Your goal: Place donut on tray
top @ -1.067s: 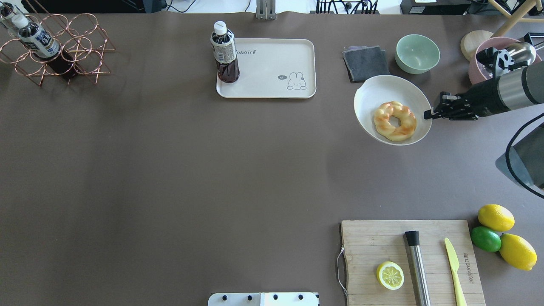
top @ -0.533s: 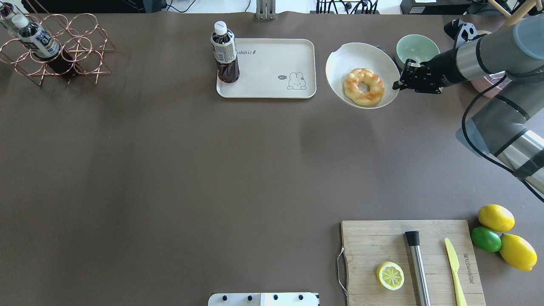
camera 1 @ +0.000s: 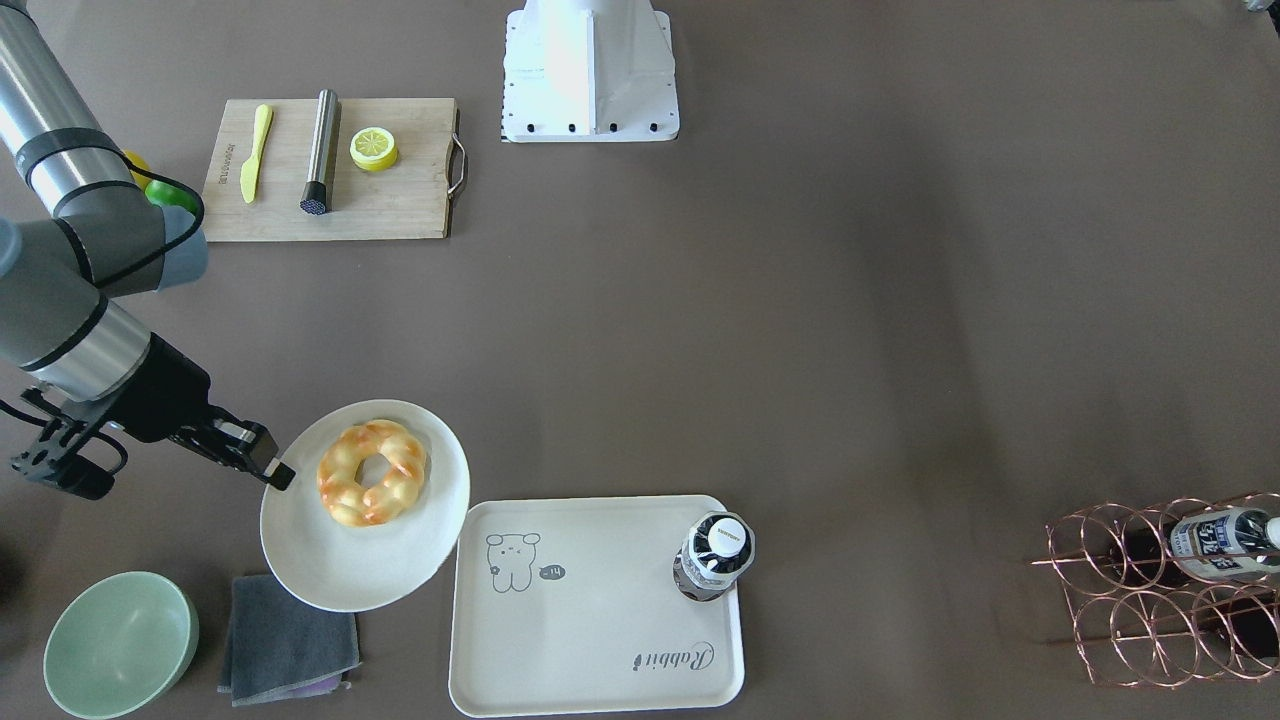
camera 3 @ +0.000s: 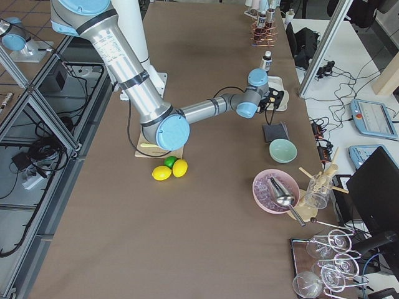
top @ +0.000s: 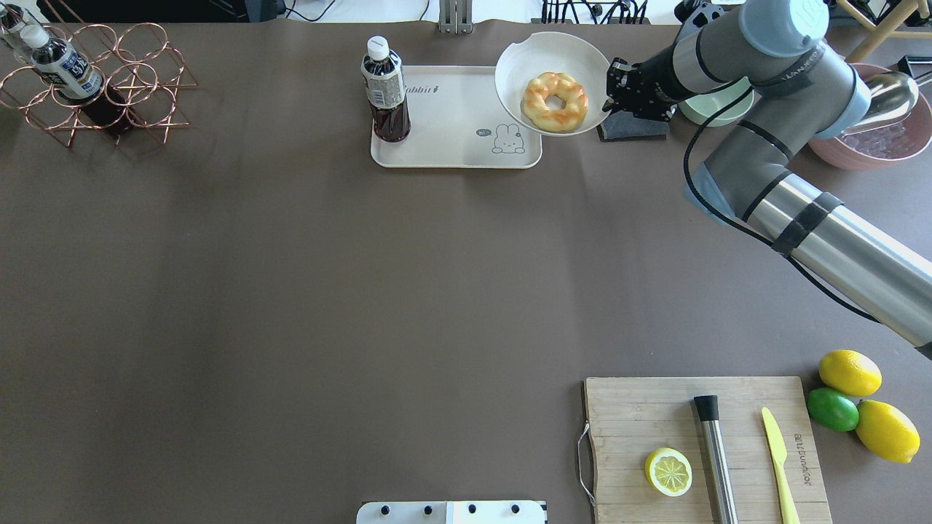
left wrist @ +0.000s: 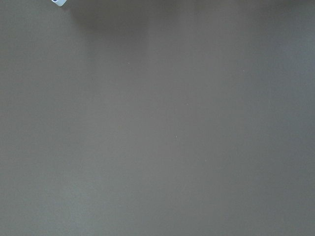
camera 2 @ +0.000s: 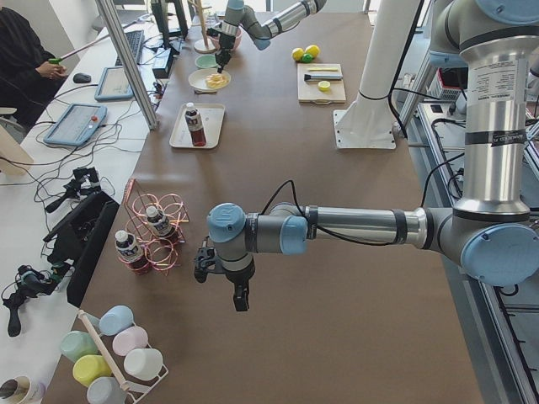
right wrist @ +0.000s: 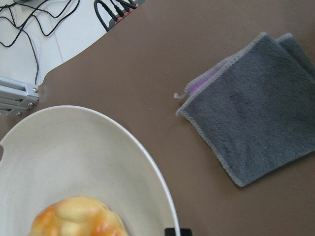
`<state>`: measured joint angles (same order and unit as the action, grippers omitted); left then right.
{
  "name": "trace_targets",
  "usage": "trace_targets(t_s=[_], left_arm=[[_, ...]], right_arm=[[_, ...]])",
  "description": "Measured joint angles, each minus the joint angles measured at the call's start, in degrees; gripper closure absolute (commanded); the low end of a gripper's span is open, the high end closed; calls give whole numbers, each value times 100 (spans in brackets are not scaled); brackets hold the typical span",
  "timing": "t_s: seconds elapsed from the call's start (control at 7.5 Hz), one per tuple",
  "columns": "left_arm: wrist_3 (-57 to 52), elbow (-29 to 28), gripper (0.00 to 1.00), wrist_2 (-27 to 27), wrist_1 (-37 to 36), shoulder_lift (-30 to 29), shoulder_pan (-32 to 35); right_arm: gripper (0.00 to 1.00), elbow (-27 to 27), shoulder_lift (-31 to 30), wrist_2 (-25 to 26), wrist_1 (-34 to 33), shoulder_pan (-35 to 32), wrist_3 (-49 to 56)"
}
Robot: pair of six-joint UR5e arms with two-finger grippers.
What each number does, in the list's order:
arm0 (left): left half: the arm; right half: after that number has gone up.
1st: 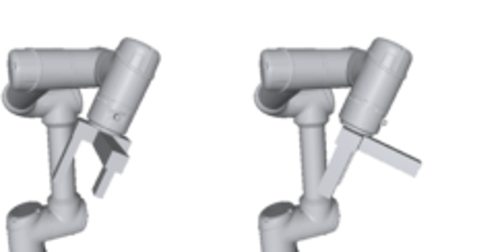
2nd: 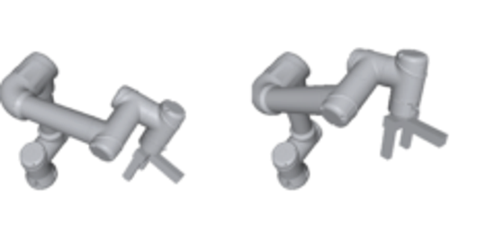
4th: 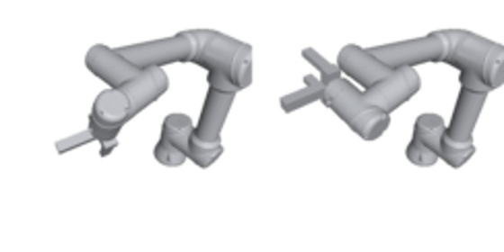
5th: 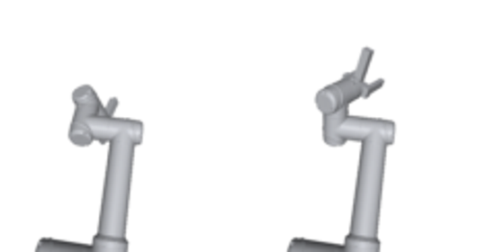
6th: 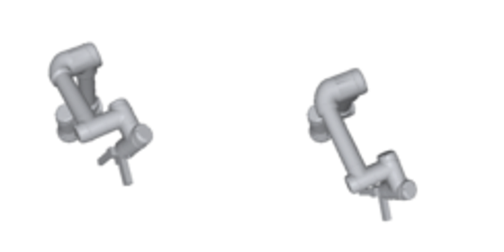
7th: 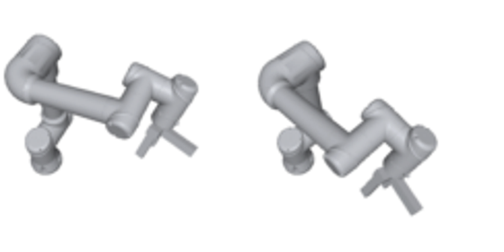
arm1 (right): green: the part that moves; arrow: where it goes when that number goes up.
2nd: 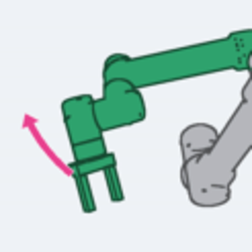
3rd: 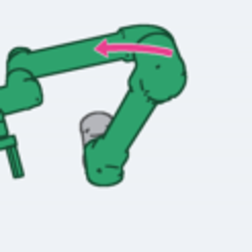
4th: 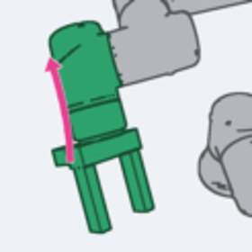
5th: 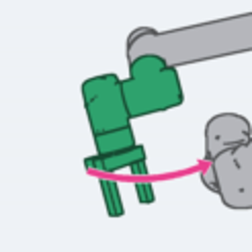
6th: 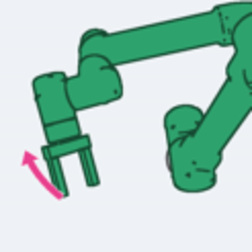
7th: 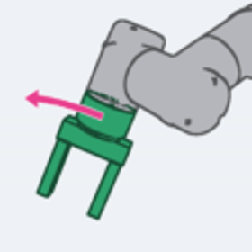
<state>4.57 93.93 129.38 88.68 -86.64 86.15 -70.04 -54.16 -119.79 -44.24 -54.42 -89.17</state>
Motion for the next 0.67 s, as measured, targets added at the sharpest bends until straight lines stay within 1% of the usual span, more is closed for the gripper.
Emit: trace_targets(t_s=[0.13, 0.27, 0.4, 0.67], left_arm=[[0, 0, 2, 0, -4, 3, -1], [0, -6, 2, 0, -7, 4, -1], [0, -22, 2, -4, -7, 6, -1], [0, -73, 2, -4, 5, -4, -6]], right_arm=[[100, 167, 409, 267, -388, 165, -98], [100, 354, 730, 604, -581, 392, -235], [100, 570, 978, 919, -659, 602, -323], [100, 1024, 1268, 1145, -675, 772, -375]])
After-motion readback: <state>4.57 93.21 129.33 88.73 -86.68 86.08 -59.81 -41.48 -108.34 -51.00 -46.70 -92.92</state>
